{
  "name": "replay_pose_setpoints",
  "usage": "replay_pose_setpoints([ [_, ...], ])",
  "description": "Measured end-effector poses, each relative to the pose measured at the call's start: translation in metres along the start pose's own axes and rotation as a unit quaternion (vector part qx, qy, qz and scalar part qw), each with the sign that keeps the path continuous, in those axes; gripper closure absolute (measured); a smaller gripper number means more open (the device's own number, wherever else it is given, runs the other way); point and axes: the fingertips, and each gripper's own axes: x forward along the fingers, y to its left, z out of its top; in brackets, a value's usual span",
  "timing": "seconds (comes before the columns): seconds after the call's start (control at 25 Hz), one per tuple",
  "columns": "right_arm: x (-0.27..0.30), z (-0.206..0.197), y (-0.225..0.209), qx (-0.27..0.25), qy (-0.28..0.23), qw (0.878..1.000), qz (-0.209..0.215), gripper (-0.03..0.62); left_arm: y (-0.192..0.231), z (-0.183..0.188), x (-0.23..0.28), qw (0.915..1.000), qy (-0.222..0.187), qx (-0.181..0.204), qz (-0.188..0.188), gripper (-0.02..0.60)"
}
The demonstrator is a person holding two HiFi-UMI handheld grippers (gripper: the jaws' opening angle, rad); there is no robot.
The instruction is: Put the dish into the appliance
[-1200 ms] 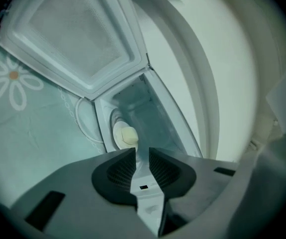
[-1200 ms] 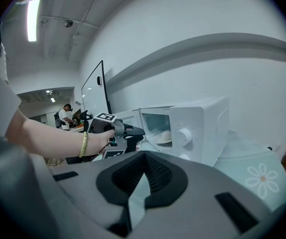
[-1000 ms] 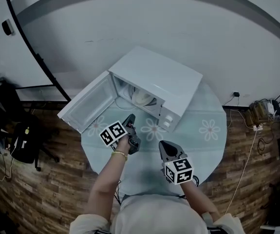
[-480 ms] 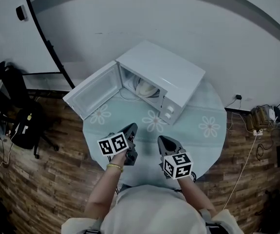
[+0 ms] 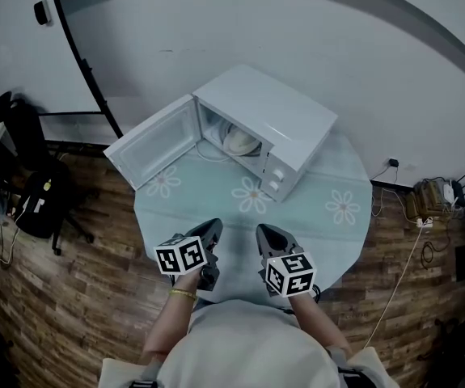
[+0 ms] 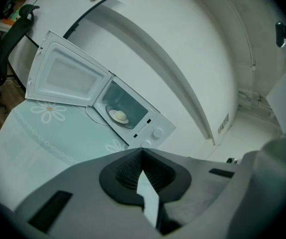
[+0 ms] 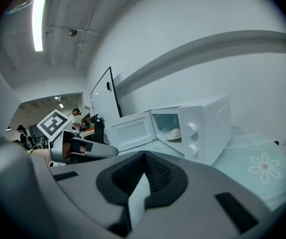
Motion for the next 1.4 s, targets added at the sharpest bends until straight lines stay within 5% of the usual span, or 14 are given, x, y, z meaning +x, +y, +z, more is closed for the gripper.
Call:
replay_pose_setpoints([
  [1.4, -0.002, -0.005, 0.007, -0.011, 0.008, 1.000, 0.001, 0.589, -0.007, -0.003, -0.012, 0.9999, -0.003, -0.012, -0.008, 0.572],
])
